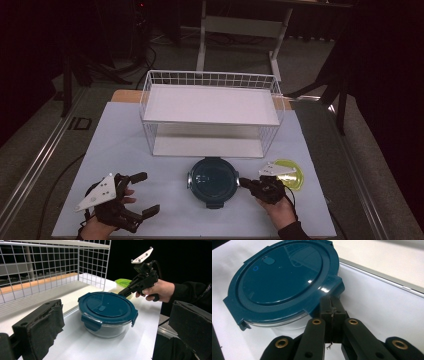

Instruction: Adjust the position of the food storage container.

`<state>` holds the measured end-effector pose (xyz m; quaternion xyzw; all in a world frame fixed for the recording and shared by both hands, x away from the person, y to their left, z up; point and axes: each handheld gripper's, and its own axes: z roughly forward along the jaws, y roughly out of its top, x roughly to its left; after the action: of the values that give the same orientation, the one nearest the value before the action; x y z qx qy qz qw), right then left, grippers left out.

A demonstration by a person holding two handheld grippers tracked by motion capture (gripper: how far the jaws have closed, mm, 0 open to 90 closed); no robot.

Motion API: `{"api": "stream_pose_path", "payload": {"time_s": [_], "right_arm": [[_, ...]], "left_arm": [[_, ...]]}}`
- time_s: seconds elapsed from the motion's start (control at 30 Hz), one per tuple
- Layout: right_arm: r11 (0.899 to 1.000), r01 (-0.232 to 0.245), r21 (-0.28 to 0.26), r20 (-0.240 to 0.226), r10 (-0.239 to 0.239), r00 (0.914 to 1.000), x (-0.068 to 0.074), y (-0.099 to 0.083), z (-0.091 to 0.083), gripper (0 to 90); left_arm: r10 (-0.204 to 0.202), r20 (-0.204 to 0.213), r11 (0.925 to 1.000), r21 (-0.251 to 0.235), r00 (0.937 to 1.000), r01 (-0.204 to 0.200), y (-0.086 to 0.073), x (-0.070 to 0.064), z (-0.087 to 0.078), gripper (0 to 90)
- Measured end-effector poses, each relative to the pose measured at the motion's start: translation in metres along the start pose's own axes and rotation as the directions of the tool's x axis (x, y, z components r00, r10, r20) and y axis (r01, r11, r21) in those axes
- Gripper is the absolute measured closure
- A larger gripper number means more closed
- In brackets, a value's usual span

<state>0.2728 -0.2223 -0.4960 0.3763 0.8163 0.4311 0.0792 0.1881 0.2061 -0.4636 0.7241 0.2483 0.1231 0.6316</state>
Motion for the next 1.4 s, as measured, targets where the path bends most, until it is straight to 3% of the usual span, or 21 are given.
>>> {"api": "stream_pose_path", "payload": {"time_s": [0.63,0.87,0.97,1.1,1.23,1.3,1.4], "right_arm": [[1.0,0.018,0.006,-0.073,-0.018,0.9972,0.021,0.015,0.027,90.0],[0.999,0.05,-0.019,-0.041,-0.051,0.9979,0.024,0.016,0.023,90.0],[0.995,0.063,-0.072,-0.011,-0.064,0.9979,0.025,0.021,0.01,89.2],[0.99,0.08,-0.116,-0.003,-0.08,0.9968,0.028,0.024,-0.001,74.6],[0.983,0.106,-0.147,-0.002,-0.107,0.9942,0.033,0.026,-0.008,53.2],[0.979,0.126,-0.157,-0.004,-0.129,0.9917,0.036,0.027,-0.009,40.9],[0.972,0.143,-0.187,-0.027,-0.151,0.9882,0.04,0.028,-0.013,23.1]], "left_arm": [[-0.003,0.008,0.9999,0.012,1.0,0.003,-0.001,0.0,0.004,0.0],[-0.017,0.007,0.9998,0.0,0.9998,0.017,-0.001,0.001,0.002,0.0],[-0.034,0.004,0.9994,0.01,0.9994,0.034,0.002,0.001,0.004,0.0],[-0.033,-0.003,0.9983,0.047,0.9995,0.033,0.007,0.001,0.008,0.0],[-0.023,-0.006,0.9978,0.062,0.9997,0.023,0.012,0.002,0.012,0.0],[-0.02,-0.037,0.9976,0.066,0.9991,0.022,0.016,0.003,0.013,0.0],[-0.064,-0.047,0.9945,0.081,0.9968,0.067,0.019,0.007,0.016,0.0]]}}
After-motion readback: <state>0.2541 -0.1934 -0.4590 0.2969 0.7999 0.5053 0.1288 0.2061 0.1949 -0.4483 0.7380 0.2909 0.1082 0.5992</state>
